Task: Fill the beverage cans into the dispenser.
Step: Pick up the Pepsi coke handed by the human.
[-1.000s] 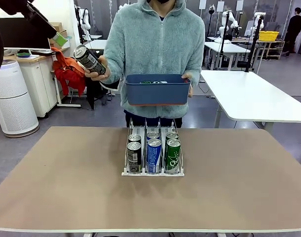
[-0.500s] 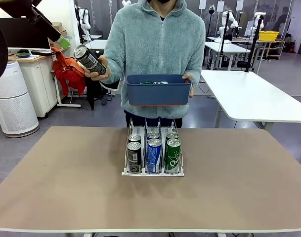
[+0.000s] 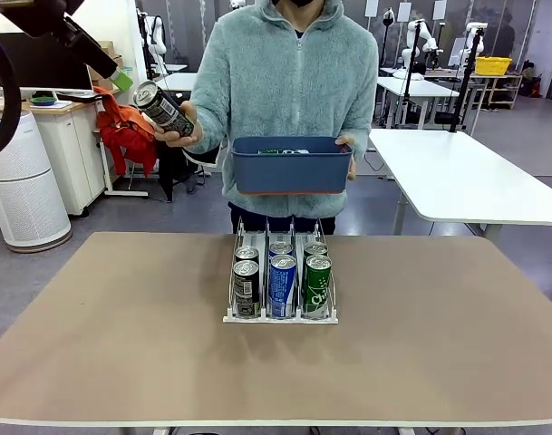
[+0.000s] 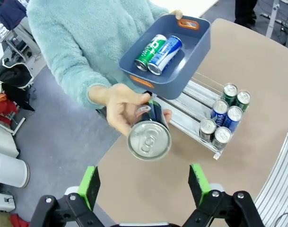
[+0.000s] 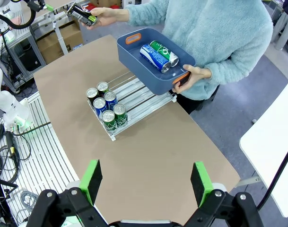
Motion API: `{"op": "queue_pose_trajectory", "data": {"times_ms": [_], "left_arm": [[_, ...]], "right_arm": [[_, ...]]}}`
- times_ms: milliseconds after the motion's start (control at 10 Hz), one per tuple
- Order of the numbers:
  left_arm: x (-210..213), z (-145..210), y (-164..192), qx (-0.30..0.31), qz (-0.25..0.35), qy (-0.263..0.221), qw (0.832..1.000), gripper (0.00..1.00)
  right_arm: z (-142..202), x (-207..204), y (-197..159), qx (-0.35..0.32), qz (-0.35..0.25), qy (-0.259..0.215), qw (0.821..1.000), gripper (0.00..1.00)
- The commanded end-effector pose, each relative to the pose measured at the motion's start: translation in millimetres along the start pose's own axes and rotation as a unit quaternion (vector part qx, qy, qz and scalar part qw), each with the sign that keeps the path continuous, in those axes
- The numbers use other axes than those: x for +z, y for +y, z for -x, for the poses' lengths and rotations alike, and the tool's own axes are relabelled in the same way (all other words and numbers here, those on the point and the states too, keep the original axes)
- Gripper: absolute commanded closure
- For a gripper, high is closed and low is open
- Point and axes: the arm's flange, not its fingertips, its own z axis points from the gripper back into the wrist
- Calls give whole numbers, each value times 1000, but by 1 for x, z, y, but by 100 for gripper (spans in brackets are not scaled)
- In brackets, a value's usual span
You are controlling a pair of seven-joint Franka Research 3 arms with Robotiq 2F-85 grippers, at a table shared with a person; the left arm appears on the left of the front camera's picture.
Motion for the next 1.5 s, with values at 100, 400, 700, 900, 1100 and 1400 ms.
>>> {"op": "queue_pose_trajectory", "data": {"times_ms": [100, 400, 700, 900, 1100, 1400], "left_arm": [[-27, -6, -6, 29, -27, -26, 999, 0], [-48, -3, -4, 36, -19, -37, 999, 0], [-67, 5, -5, 34, -13, -43, 998, 0], [-82, 12, -2, 31, -9, -50, 998, 0], [-91, 12, -3, 34, -8, -50, 998, 0], [-89, 6, -5, 41, -16, -30, 999, 0]], "right_arm": [[1, -1, 1, 0, -1, 2, 1000, 0], [1, -1, 1, 0, -1, 2, 1000, 0], [1, -1, 1, 0, -1, 2, 1000, 0], [1, -1, 1, 0, -1, 2, 1000, 0], [1, -1, 1, 0, -1, 2, 1000, 0], [1, -1, 1, 0, -1, 2, 1000, 0]]}}
